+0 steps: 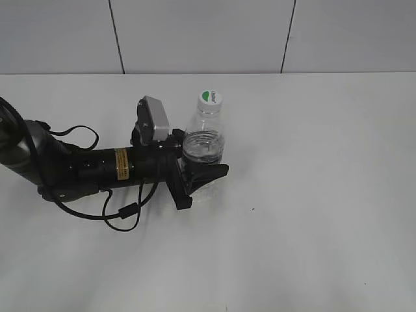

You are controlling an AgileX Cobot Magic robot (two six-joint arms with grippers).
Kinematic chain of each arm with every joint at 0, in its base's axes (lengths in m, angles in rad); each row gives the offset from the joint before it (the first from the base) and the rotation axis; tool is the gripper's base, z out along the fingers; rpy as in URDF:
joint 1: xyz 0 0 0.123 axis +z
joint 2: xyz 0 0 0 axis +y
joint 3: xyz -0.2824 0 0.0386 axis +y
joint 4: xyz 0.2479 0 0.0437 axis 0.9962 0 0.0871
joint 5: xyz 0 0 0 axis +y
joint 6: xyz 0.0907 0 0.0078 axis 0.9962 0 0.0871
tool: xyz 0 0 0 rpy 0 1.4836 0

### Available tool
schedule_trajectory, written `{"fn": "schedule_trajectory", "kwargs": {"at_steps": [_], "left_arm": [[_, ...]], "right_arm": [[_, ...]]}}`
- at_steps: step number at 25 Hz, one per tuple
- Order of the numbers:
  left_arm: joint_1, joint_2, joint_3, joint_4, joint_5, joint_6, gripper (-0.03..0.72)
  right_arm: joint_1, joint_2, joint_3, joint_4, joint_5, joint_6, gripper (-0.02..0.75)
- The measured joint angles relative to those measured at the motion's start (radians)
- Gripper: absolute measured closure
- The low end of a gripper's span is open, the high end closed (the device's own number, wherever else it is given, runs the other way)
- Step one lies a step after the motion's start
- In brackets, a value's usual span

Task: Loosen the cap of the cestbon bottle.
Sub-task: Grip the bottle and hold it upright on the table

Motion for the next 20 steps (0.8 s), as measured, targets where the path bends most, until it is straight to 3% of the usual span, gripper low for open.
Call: {"fn": "schedule_trajectory", "kwargs": {"at_steps": [6, 13, 20], "left_arm": [[-0.012, 0.024, -0.006, -0.020, -0.001, -0.003, 0.287], [-0.053, 0.079, -0.016, -0.113, -0.047, -0.003, 0.287], [-0.054, 0.094, -0.018, -0.120, -0.076, -0.003, 0.287]], "right_arm": [[0.000, 0.000, 0.000, 0.000, 0.000, 0.000, 0.150], [0.000, 0.000, 0.000, 0.000, 0.000, 0.000, 0.150], [0.000, 0.000, 0.000, 0.000, 0.000, 0.000, 0.150]]}}
